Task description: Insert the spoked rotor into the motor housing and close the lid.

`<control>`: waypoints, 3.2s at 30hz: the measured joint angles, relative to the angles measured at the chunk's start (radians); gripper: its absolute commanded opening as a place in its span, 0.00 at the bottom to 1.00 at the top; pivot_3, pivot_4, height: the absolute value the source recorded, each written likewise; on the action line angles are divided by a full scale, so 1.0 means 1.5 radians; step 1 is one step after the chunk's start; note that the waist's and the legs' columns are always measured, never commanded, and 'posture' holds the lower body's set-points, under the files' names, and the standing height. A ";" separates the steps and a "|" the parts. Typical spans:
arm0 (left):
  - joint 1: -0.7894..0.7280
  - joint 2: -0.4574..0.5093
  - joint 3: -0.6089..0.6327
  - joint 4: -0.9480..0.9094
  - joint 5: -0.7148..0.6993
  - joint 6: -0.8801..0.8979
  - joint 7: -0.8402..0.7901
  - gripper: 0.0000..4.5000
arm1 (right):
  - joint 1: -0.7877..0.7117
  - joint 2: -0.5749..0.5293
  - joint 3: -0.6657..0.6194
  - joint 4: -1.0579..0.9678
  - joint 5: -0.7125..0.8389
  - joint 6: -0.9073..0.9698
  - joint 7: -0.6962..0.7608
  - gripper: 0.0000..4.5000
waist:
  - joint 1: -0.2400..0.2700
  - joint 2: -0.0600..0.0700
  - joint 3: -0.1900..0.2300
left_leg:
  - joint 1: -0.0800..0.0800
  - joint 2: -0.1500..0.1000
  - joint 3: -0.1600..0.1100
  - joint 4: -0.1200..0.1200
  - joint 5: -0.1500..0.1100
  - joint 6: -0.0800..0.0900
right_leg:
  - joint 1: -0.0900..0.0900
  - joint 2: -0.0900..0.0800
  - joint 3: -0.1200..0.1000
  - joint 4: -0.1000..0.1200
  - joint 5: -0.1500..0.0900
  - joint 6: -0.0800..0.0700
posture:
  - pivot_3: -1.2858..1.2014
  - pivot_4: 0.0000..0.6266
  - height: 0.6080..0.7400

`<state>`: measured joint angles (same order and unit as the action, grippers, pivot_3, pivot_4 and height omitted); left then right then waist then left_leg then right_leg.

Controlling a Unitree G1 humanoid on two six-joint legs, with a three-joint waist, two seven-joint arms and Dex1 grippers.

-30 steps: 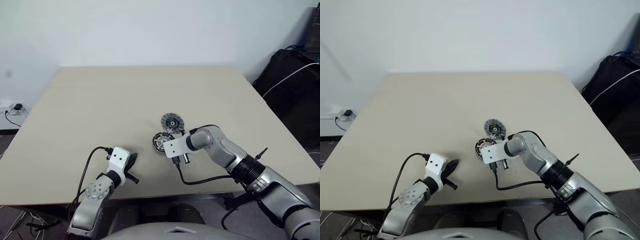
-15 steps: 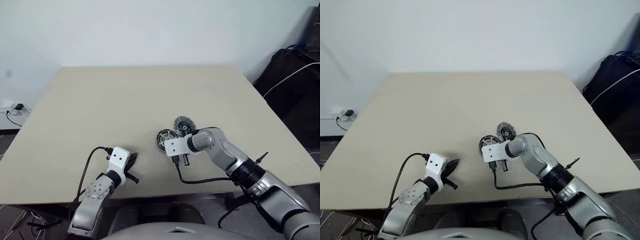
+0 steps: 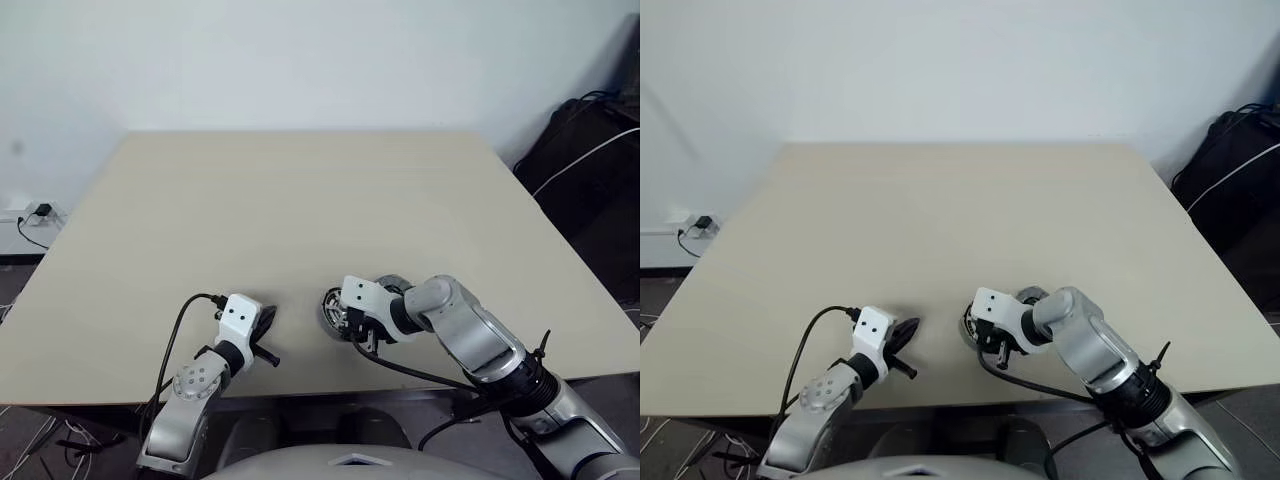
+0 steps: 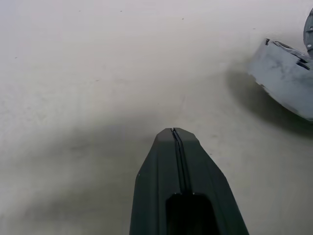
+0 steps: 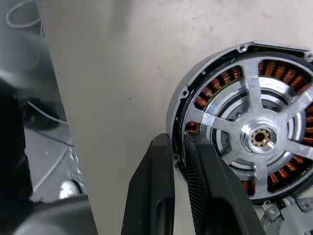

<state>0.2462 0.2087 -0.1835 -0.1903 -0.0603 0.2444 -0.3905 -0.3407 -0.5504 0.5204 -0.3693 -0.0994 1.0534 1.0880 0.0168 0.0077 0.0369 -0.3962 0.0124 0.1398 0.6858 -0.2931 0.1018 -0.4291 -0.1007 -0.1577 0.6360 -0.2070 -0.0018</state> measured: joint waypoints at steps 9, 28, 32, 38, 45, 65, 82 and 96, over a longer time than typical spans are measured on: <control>-0.011 0.002 -0.002 0.004 0.000 0.001 -0.005 0.00 | -0.007 0.050 0.010 0.050 0.027 -0.014 -0.104 0.02 | -0.001 0.000 0.000 | 0.000 0.000 0.000 0.000 0.002 -0.003 | 0.000 0.000 0.000 0.000 0.000 0.001 | 0.52 0.00 1.00; -0.001 0.014 0.000 0.004 0.000 0.007 -0.007 0.00 | -0.029 0.201 -0.130 -0.056 0.208 0.029 -0.211 0.52 | -0.003 0.001 0.001 | 0.000 0.000 0.000 -0.001 0.001 -0.003 | 0.000 0.001 0.000 -0.002 0.001 0.002 | 0.52 0.00 1.00; -0.001 0.015 -0.001 0.003 0.000 0.008 -0.008 0.00 | -0.029 0.299 -0.232 -0.070 0.247 0.000 -0.288 0.52 | -0.002 0.001 0.001 | -0.001 0.000 0.000 -0.002 0.002 -0.003 | 0.000 0.001 0.000 -0.002 0.002 0.003 | 0.52 0.00 1.00; -0.002 0.020 -0.001 0.003 0.000 0.010 -0.015 0.00 | -0.028 0.332 -0.313 -0.073 0.192 -0.171 -0.455 0.52 | -0.005 0.002 0.001 | -0.001 -0.001 0.001 -0.002 0.002 -0.003 | 0.000 0.002 0.002 -0.004 0.002 0.004 | 0.52 0.00 1.00; -0.015 0.023 -0.005 0.003 0.000 0.020 -0.025 0.00 | 0.029 0.119 -0.281 -0.042 -0.008 -0.273 -0.542 0.52 | -0.012 0.003 0.002 | -0.001 -0.001 0.002 -0.004 0.002 -0.004 | 0.000 0.002 0.002 -0.005 0.002 0.003 | 0.52 0.00 1.00; -0.027 0.026 -0.014 0.004 0.000 0.022 -0.045 0.00 | 0.184 -0.122 -0.231 -0.091 0.088 -0.231 -0.228 0.52 | -0.012 0.002 0.003 | 0.000 0.000 0.001 -0.001 0.000 0.001 | 0.001 0.002 0.001 -0.005 0.002 0.004 | 0.52 0.00 1.00; -0.026 0.027 -0.007 0.004 0.000 0.022 -0.041 0.00 | 0.092 0.008 -0.155 0.057 0.150 -0.305 -0.191 0.52 | -0.009 0.002 0.003 | 0.000 0.000 0.001 -0.001 0.001 -0.001 | 0.001 0.002 0.001 -0.005 0.002 0.004 | 0.52 0.00 1.00; -0.024 0.027 -0.003 0.004 0.001 0.022 -0.032 0.00 | 0.062 0.111 -0.120 0.224 0.149 -0.345 -0.216 0.52 | -0.009 0.003 0.002 | 0.000 0.000 0.001 -0.001 0.001 -0.002 | 0.001 0.002 0.002 -0.004 0.003 0.004 | 0.52 0.00 1.00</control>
<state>0.2107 0.2499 -0.1882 -0.1841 -0.0593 0.2771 -0.4381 -0.2471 -0.3845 0.3410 -0.0337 0.1241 0.5355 0.7647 0.0035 0.0123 0.0402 -0.3968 0.0124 0.1415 0.6850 -0.2909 0.0988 -0.4271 -0.0977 -0.1553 0.6293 -0.2030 0.0035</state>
